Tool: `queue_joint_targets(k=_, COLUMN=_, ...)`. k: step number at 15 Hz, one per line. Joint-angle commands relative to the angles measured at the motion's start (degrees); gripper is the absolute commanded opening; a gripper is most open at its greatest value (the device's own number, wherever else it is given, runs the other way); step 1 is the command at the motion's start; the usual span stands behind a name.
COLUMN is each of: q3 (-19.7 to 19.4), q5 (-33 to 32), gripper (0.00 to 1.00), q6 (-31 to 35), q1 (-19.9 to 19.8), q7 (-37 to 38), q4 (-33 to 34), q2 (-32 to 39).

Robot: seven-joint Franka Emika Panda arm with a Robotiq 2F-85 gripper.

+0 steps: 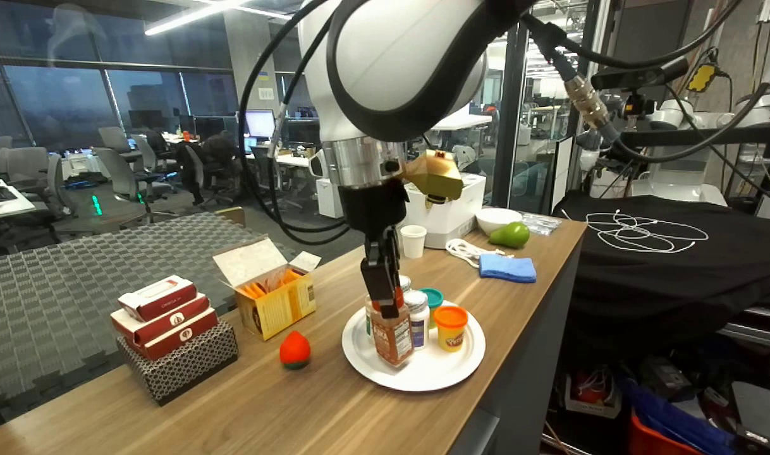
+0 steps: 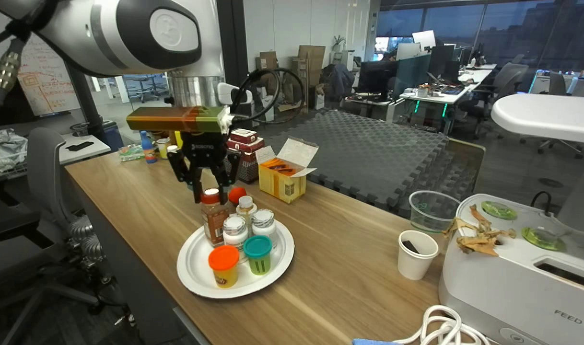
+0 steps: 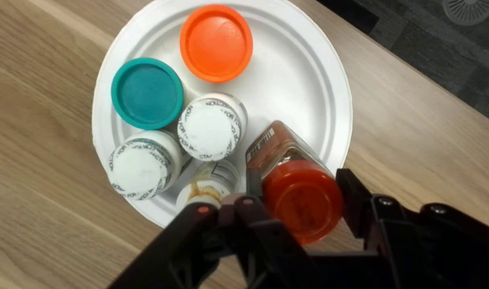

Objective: Pick up the bottles and small containers from the table and put them on the plate.

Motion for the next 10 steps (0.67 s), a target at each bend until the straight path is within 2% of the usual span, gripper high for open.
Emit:
queue_joint_targets(k=1, q3=0.1, q5=0.4, gripper=0.24, q6=5.6, q1=-1.2, q7=-1.1, q4=-4.6, q2=-3.1)
queue_joint_targets(k=6, q3=0.2, q5=0.8, gripper=0.24, q6=11.2, q1=-2.4, q7=-2.2, q4=-6.4, q2=-2.9)
queue_joint_targets(k=10, q3=0.3, q5=0.8, gripper=0.24, q6=11.4, q1=-2.7, q7=-3.1, q4=-6.6, q2=-2.7)
